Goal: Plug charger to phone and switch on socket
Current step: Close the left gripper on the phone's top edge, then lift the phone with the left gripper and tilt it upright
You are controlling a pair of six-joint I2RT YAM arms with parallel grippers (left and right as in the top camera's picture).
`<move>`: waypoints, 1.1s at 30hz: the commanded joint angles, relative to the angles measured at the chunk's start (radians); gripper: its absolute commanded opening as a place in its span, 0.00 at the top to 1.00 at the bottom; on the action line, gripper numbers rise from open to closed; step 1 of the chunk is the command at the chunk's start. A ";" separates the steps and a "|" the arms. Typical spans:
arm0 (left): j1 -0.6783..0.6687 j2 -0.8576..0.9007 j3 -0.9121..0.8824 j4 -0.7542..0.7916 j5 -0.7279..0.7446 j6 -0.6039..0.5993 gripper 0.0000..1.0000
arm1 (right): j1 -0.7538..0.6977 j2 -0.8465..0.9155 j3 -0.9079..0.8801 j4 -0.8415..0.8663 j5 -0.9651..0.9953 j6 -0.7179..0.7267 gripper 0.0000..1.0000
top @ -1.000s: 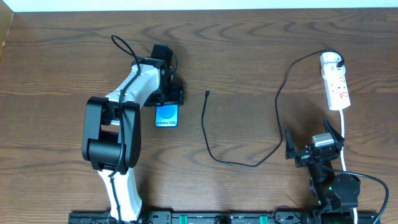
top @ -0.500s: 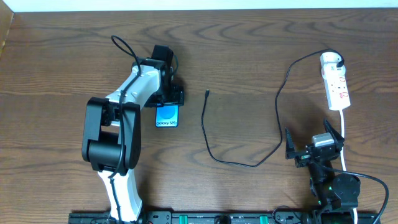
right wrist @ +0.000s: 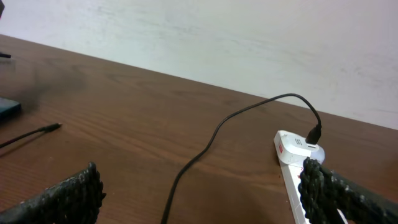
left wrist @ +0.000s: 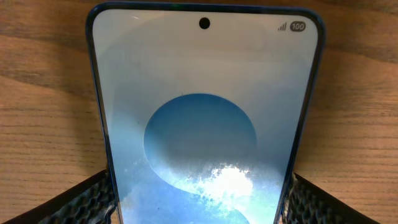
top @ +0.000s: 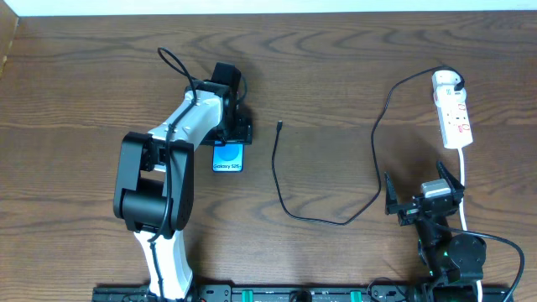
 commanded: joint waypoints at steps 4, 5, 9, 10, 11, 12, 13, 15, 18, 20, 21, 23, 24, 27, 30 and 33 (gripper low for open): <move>-0.013 0.047 -0.045 -0.001 0.032 -0.005 0.22 | 0.006 -0.005 -0.002 -0.002 0.008 0.018 0.01; -0.013 0.047 -0.045 -0.001 0.032 -0.005 0.23 | 0.006 -0.005 -0.002 -0.002 0.007 0.018 0.01; -0.013 0.047 -0.042 0.002 0.032 -0.005 0.25 | 0.006 -0.005 -0.002 -0.002 0.008 0.018 0.01; -0.013 0.047 -0.039 0.000 0.032 -0.005 0.25 | 0.006 -0.005 -0.002 -0.002 0.008 0.018 0.01; -0.013 0.047 -0.032 -0.004 0.032 -0.005 0.25 | 0.006 -0.005 -0.002 -0.002 0.008 0.018 0.01; -0.013 0.047 -0.021 -0.012 0.032 -0.005 0.25 | 0.006 -0.005 -0.002 -0.002 0.008 0.018 0.01; -0.013 0.045 -0.006 -0.023 0.032 -0.005 0.25 | 0.006 -0.005 -0.002 -0.002 0.008 0.018 0.01; -0.013 0.039 0.020 -0.043 0.033 -0.005 0.25 | 0.006 -0.005 -0.002 -0.002 0.008 0.018 0.01; -0.013 0.016 0.055 -0.069 0.033 -0.005 0.25 | 0.006 -0.005 -0.002 -0.002 0.008 0.018 0.01; -0.013 -0.009 0.065 -0.075 0.033 -0.005 0.25 | 0.006 -0.005 -0.002 -0.002 0.008 0.018 0.01; -0.013 -0.020 0.066 -0.075 0.033 -0.005 0.25 | 0.006 -0.005 -0.002 -0.002 0.008 0.018 0.01; -0.013 -0.058 0.067 -0.077 0.034 -0.018 0.25 | 0.006 -0.005 -0.002 -0.002 0.007 0.018 0.01; -0.013 -0.073 0.067 -0.079 0.037 -0.029 0.25 | 0.006 -0.005 -0.002 -0.002 0.008 0.018 0.01; -0.013 -0.112 0.067 -0.090 0.076 -0.044 0.25 | 0.006 -0.005 -0.002 -0.002 0.008 0.018 0.01; -0.013 -0.143 0.067 -0.103 0.129 -0.048 0.25 | 0.006 -0.005 -0.002 -0.002 0.008 0.018 0.01; -0.013 -0.171 0.067 -0.117 0.164 -0.069 0.25 | 0.006 -0.005 -0.002 -0.002 0.008 0.018 0.01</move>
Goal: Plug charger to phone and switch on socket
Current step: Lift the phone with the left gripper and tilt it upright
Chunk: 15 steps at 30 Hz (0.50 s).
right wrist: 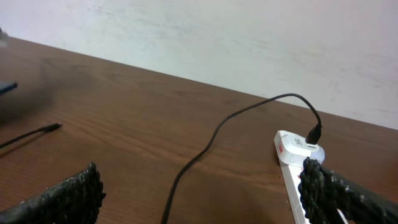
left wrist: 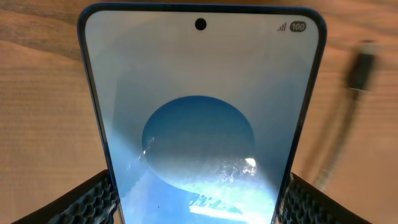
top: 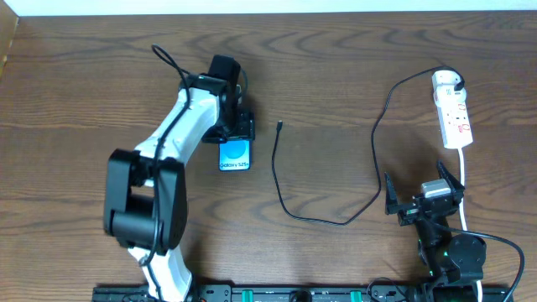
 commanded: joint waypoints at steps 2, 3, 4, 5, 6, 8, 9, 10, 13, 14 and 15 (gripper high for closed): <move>-0.002 -0.071 0.036 -0.016 0.093 -0.045 0.25 | 0.006 -0.005 -0.002 -0.002 0.008 0.018 0.01; -0.001 -0.080 0.036 -0.018 0.108 -0.055 0.25 | 0.006 -0.005 -0.002 -0.002 0.008 0.018 0.01; 0.001 -0.095 0.036 -0.018 0.136 -0.059 0.25 | 0.006 -0.005 -0.002 -0.002 0.007 0.018 0.01; 0.003 -0.105 0.036 -0.017 0.158 -0.059 0.25 | 0.006 -0.005 -0.002 -0.002 0.008 0.018 0.01; 0.006 -0.117 0.036 -0.016 0.182 -0.062 0.25 | 0.006 -0.005 -0.002 -0.002 0.008 0.018 0.01; 0.015 -0.140 0.036 -0.016 0.212 -0.087 0.24 | 0.006 -0.005 -0.002 -0.002 0.008 0.018 0.01; 0.021 -0.150 0.036 -0.017 0.227 -0.099 0.25 | 0.006 -0.005 -0.002 -0.002 0.008 0.018 0.01; 0.027 -0.160 0.036 -0.017 0.242 -0.109 0.25 | 0.006 -0.005 -0.002 -0.002 0.008 0.018 0.01; 0.051 -0.191 0.036 -0.017 0.304 -0.138 0.25 | 0.006 -0.005 -0.002 -0.002 0.008 0.018 0.01; 0.060 -0.199 0.036 -0.016 0.327 -0.149 0.25 | 0.006 -0.005 -0.002 -0.002 0.008 0.018 0.01; 0.069 -0.206 0.036 -0.016 0.351 -0.162 0.25 | 0.006 -0.005 -0.002 -0.002 0.008 0.018 0.01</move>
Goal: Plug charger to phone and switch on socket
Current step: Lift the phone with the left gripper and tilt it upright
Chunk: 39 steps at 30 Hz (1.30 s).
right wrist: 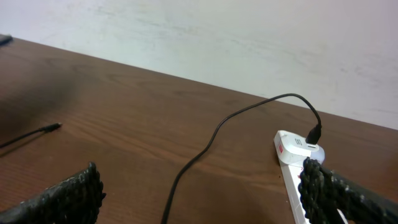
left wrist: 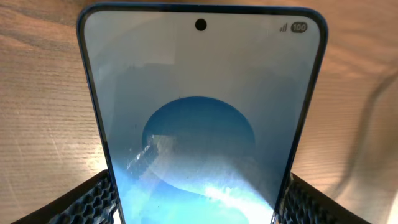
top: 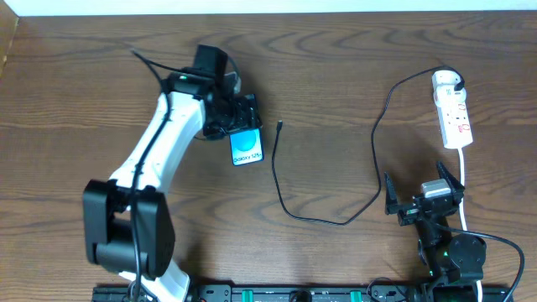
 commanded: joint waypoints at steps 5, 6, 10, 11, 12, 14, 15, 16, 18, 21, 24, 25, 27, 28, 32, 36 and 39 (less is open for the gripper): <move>0.063 -0.060 0.034 0.002 0.251 -0.092 0.25 | 0.006 -0.005 -0.002 -0.002 0.008 0.018 0.01; 0.065 -0.060 0.034 0.001 0.262 -0.103 0.25 | 0.006 -0.005 -0.002 -0.002 0.008 0.018 0.01; 0.077 -0.060 0.034 0.013 0.318 -0.113 0.25 | 0.006 -0.005 -0.002 -0.002 0.008 0.018 0.01; 0.079 -0.060 0.034 0.018 0.330 -0.121 0.25 | 0.006 -0.005 -0.002 -0.002 0.008 0.018 0.01; 0.084 -0.060 0.034 0.022 0.347 -0.133 0.25 | 0.006 -0.005 -0.002 -0.002 0.008 0.018 0.01; 0.092 -0.060 0.034 0.037 0.391 -0.153 0.25 | 0.006 -0.005 -0.002 -0.002 0.008 0.018 0.01; 0.095 -0.060 0.034 0.045 0.409 -0.162 0.25 | 0.006 -0.005 -0.002 -0.002 0.008 0.018 0.01; 0.098 -0.060 0.034 0.051 0.425 -0.174 0.25 | 0.006 -0.005 -0.002 -0.002 0.008 0.018 0.01; 0.102 -0.060 0.034 0.064 0.455 -0.214 0.25 | 0.006 -0.005 -0.002 -0.002 0.008 0.018 0.01; 0.106 -0.060 0.034 0.084 0.503 -0.272 0.25 | 0.006 -0.005 -0.002 -0.002 0.008 0.018 0.01; 0.110 -0.060 0.034 0.104 0.552 -0.328 0.26 | 0.006 -0.005 -0.002 -0.002 0.008 0.018 0.01; 0.112 -0.060 0.034 0.112 0.569 -0.348 0.28 | 0.006 -0.005 -0.002 -0.002 0.008 0.018 0.01; 0.116 -0.060 0.034 0.132 0.601 -0.385 0.30 | 0.006 -0.005 -0.002 -0.002 0.008 0.018 0.01; 0.117 -0.060 0.034 0.142 0.618 -0.404 0.30 | 0.006 -0.005 -0.002 -0.002 0.008 0.018 0.01; 0.122 -0.060 0.034 0.167 0.657 -0.459 0.30 | 0.006 -0.005 -0.002 -0.002 0.008 0.018 0.01; 0.123 -0.060 0.034 0.167 0.669 -0.539 0.30 | 0.006 -0.005 -0.002 -0.002 0.007 0.018 0.01; 0.123 -0.060 0.034 0.167 0.679 -0.620 0.30 | 0.006 -0.005 -0.002 -0.002 0.008 0.017 0.01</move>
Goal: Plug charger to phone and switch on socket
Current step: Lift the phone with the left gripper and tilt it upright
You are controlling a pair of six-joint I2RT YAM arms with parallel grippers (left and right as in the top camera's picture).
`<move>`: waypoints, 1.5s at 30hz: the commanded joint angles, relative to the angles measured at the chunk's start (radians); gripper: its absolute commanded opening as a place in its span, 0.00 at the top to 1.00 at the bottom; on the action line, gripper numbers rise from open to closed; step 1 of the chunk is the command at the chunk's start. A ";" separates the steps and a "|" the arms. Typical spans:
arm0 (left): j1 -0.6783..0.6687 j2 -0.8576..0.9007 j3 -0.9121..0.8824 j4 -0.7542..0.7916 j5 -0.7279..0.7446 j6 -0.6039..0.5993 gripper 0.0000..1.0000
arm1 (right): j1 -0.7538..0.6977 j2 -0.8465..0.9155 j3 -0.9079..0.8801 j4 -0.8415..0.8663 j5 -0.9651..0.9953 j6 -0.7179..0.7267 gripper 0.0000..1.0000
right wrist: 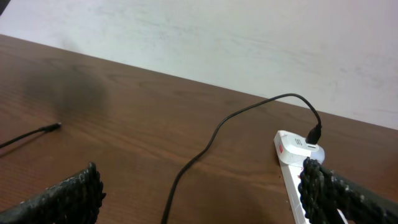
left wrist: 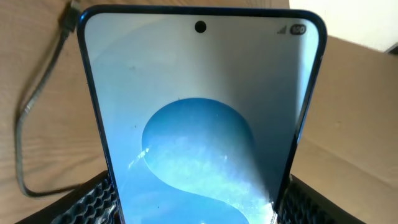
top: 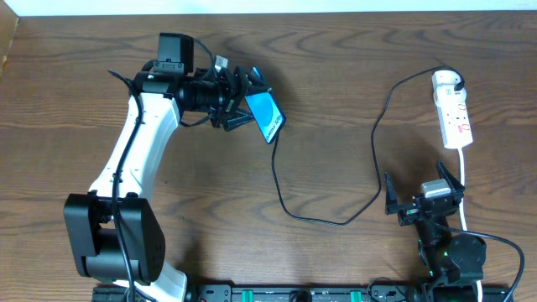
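Observation:
A blue-edged phone (top: 265, 116) with a lit blue screen is held off the wooden table, tilted, with my left gripper (top: 239, 107) shut on its lower end. It fills the left wrist view, phone (left wrist: 199, 118) between the fingers (left wrist: 93, 202). The black charger cable (top: 285, 205) lies in a loop; its free plug end (left wrist: 69, 15) rests just beside the phone. Its other end enters the white power strip (top: 453, 109) at the far right. My right gripper (top: 424, 200) stands open near the front right, nothing in it, facing the power strip (right wrist: 297, 152).
The strip's white lead (top: 464, 189) runs down the right side past my right gripper. A black rail (top: 294, 294) carries the arm bases along the table's front edge. A pale wall (right wrist: 217, 43) stands behind the table's far edge.
My left gripper, still shut on the phone, has gone from low over the table left of the plug end to higher and farther back, and the phone is now tilted. The right arm is unchanged.
My left gripper was shut on the phone lying flat left of the cable. At the following two moments the phone stood a little nearer the cable's plug end each time. Now it is raised and tilted beside that end. My right gripper stayed open throughout.

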 commanded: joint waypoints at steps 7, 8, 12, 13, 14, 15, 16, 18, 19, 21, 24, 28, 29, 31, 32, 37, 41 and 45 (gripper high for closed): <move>0.007 -0.020 0.034 0.038 0.193 -0.234 0.30 | 0.006 -0.005 -0.002 -0.005 0.014 0.018 0.01; 0.007 -0.020 0.034 0.039 0.211 -0.256 0.30 | 0.006 -0.005 -0.002 -0.005 0.016 0.019 0.01; 0.007 -0.020 0.034 0.039 0.252 -0.330 0.31 | 0.006 0.001 -0.002 -0.006 0.038 0.065 0.01; 0.007 -0.020 0.034 0.039 0.261 -0.346 0.30 | 0.006 0.005 -0.002 -0.006 0.038 0.075 0.01; 0.007 -0.020 0.034 0.040 0.269 -0.357 0.31 | 0.006 0.012 -0.002 -0.006 0.038 0.079 0.01; 0.007 -0.020 0.034 0.040 0.270 -0.370 0.30 | 0.006 0.019 -0.002 -0.006 0.038 0.078 0.01; 0.007 -0.020 0.034 0.042 0.270 -0.382 0.31 | 0.006 0.027 -0.002 -0.006 0.039 0.078 0.01; 0.007 -0.020 0.034 0.042 0.270 -0.401 0.31 | 0.006 0.050 -0.002 -0.006 0.049 0.079 0.01; 0.007 -0.020 0.034 0.042 0.270 -0.414 0.31 | 0.006 0.061 -0.002 -0.007 0.054 0.078 0.01; 0.007 -0.020 0.034 0.042 0.270 -0.441 0.31 | 0.006 0.087 -0.002 -0.007 0.056 0.078 0.01; 0.007 -0.020 0.034 0.042 0.271 -0.507 0.31 | 0.006 0.126 -0.002 -0.007 0.056 0.078 0.01; 0.008 -0.020 0.034 0.042 0.275 -0.569 0.31 | 0.006 0.172 -0.002 -0.007 0.056 0.078 0.01; 0.009 -0.020 0.034 0.042 0.280 -0.581 0.31 | 0.006 0.182 -0.002 -0.007 0.056 0.078 0.01; 0.012 -0.020 0.034 0.043 0.294 -0.605 0.31 | 0.006 0.200 -0.002 -0.007 0.056 0.078 0.01; 0.015 -0.020 0.034 0.043 0.298 -0.617 0.32 | 0.006 0.209 -0.002 -0.007 0.056 0.078 0.01; 0.034 -0.020 0.034 0.042 0.323 -0.622 0.33 | 0.006 0.232 -0.002 -0.006 0.056 0.078 0.01; 0.048 -0.020 0.034 0.042 0.345 -0.623 0.34 | 0.006 0.232 -0.002 -0.006 0.055 0.078 0.01; 0.054 -0.020 0.034 0.042 0.345 -0.622 0.34 | 0.006 0.232 -0.002 -0.006 0.045 0.079 0.01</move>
